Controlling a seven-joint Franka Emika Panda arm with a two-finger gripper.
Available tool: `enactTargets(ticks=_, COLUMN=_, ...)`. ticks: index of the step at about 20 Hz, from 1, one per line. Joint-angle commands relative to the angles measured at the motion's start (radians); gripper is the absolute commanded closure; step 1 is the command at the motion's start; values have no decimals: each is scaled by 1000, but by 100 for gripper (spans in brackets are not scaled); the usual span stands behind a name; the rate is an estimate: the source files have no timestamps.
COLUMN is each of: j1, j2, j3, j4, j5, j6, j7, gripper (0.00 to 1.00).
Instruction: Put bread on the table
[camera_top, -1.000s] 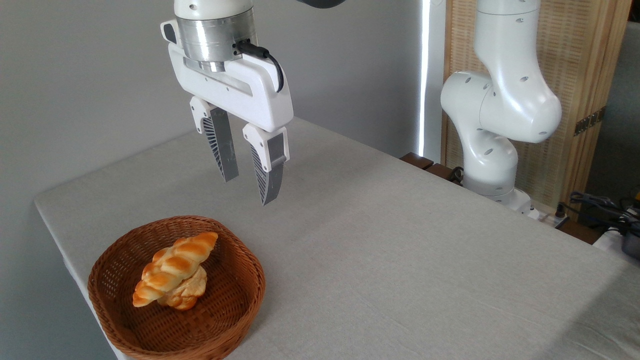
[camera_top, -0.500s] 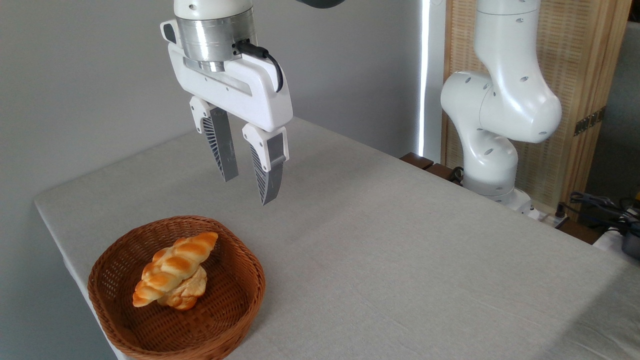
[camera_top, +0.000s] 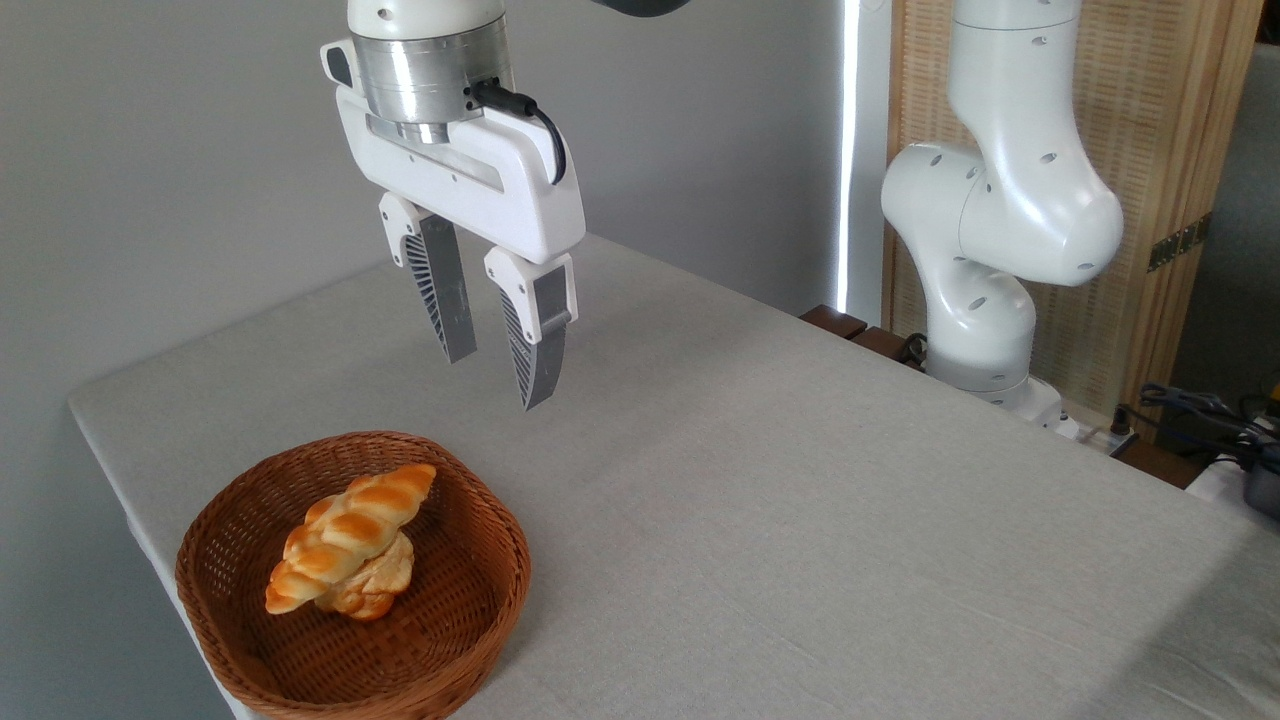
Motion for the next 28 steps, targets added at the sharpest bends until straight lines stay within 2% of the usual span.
enactTargets(ticks=1, j1=9, j2=2, j3=-7, j4=1, j5=-18, j6=11, j7=9, gripper=0)
enactTargets(ticks=11, j1=9, j2=5, j3=-7, j4=-5, j5=-27, j6=86, j7=-17, gripper=0)
enactTargets(ticks=18, j1=8, j2=23, j3=-17, j4=-27, j5=-53, j6=221, j7=-186, gripper=0)
enactTargets(ticks=23, j1=6, j2=75, j3=-54, j4=-34, j5=-58, j6=336, j7=-304, gripper=0)
enactTargets(ticks=28, j1=-20, j2=115, j3=-71, j4=-36, j5=-49, j6=426, j7=-396, gripper=0)
